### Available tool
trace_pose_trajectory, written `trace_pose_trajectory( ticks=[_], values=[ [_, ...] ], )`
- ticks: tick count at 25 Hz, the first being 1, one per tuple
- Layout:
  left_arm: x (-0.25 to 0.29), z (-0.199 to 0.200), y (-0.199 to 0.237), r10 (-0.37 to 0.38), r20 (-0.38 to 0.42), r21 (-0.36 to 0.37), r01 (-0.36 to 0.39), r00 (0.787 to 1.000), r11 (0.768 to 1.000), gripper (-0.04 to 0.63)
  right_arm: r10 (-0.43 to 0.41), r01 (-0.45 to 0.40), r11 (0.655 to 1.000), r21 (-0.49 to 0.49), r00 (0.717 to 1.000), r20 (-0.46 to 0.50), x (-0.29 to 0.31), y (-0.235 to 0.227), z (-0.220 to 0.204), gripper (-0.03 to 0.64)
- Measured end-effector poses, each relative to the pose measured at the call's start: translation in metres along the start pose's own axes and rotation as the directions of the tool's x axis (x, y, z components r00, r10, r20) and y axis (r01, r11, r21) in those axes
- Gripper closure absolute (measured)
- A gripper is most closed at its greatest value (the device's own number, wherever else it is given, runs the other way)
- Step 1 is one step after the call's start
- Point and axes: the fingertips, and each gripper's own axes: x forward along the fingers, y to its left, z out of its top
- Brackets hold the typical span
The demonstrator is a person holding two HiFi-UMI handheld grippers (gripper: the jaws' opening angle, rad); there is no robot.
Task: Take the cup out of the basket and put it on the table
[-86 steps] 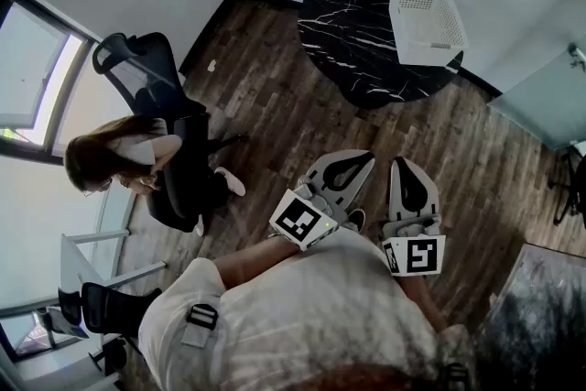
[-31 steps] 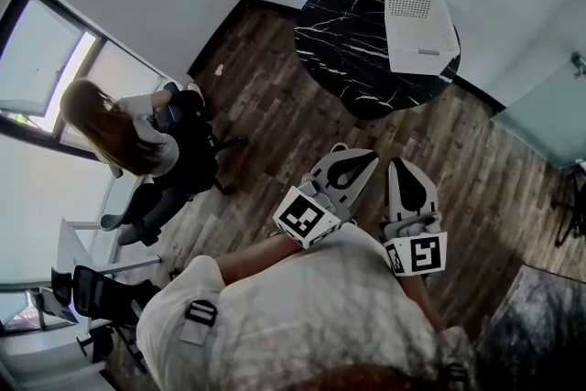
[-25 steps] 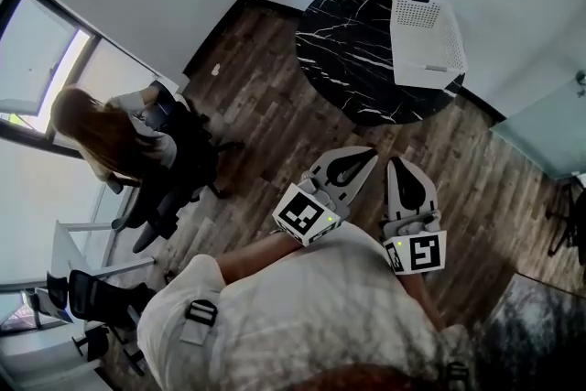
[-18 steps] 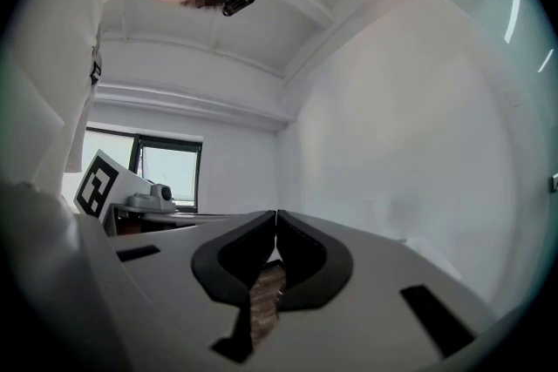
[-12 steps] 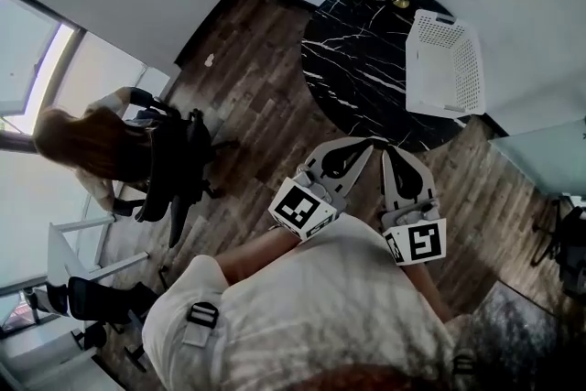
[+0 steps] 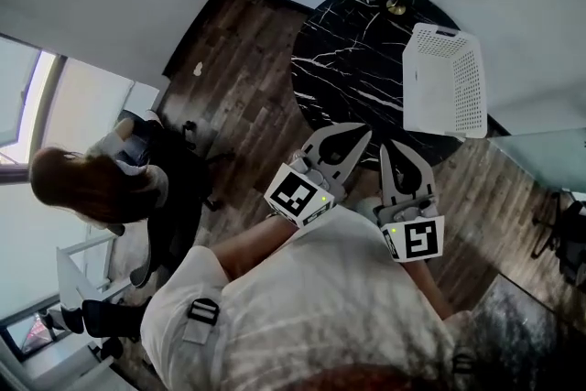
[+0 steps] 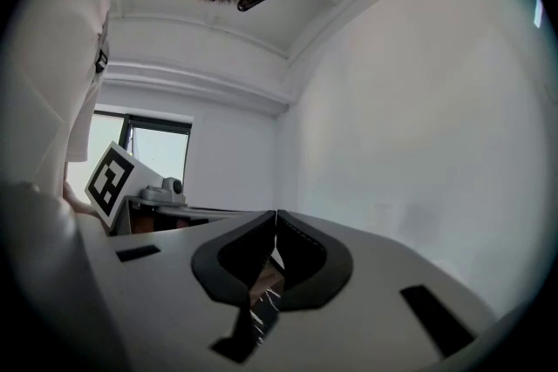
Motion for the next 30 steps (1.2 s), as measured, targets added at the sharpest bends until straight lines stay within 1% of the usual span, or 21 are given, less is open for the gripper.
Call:
trace_pose_trajectory(
  ticks=[3, 6, 11, 15, 19, 23, 26, 30],
  values=[
    [0.022, 0.000, 0.003, -0.024, -0.008, -0.027, 0.024, 1.000, 0.999, 0.589, -0.039, 0.039, 0.999, -0.008, 0.999, -0.008, 0.006, -0.021, -0.002, 0.609],
    [0.046, -0.007, 0.001, -0.062, -0.036, -0.035, 0.061, 0.997, 0.998, 0.589, -0.078, 0.078, 0.997, -0.001, 0.997, -0.009, 0.008, -0.046, -0.003, 0.608],
    [0.079, -0.012, -0.015, -0.098, -0.053, -0.014, 0.098, 0.994, 0.995, 0.589, -0.121, 0.121, 0.993, -0.002, 0.993, 0.008, -0.005, -0.085, -0.004, 0.607],
    [0.109, -0.012, -0.032, -0.109, -0.060, 0.012, 0.110, 0.992, 0.994, 0.589, -0.131, 0.131, 0.991, 0.021, 0.991, 0.010, -0.018, -0.116, -0.007, 0.609],
    [0.134, -0.016, -0.042, -0.091, -0.048, -0.003, 0.091, 0.995, 0.996, 0.589, -0.150, 0.150, 0.989, 0.008, 0.989, 0.019, -0.034, -0.146, -0.006, 0.607],
    [0.156, -0.029, -0.059, -0.126, -0.093, 0.016, 0.128, 0.988, 0.992, 0.589, -0.170, 0.170, 0.985, 0.016, 0.985, 0.006, -0.047, -0.174, -0.015, 0.609],
    [0.164, -0.038, -0.065, -0.133, -0.118, 0.022, 0.136, 0.984, 0.990, 0.589, -0.166, 0.166, 0.986, 0.013, 0.986, -0.007, -0.052, -0.181, -0.022, 0.609],
    [0.173, -0.048, -0.066, -0.137, -0.150, 0.022, 0.141, 0.979, 0.990, 0.589, -0.167, 0.168, 0.984, 0.055, 0.986, -0.020, -0.045, -0.189, -0.026, 0.609]
  ],
)
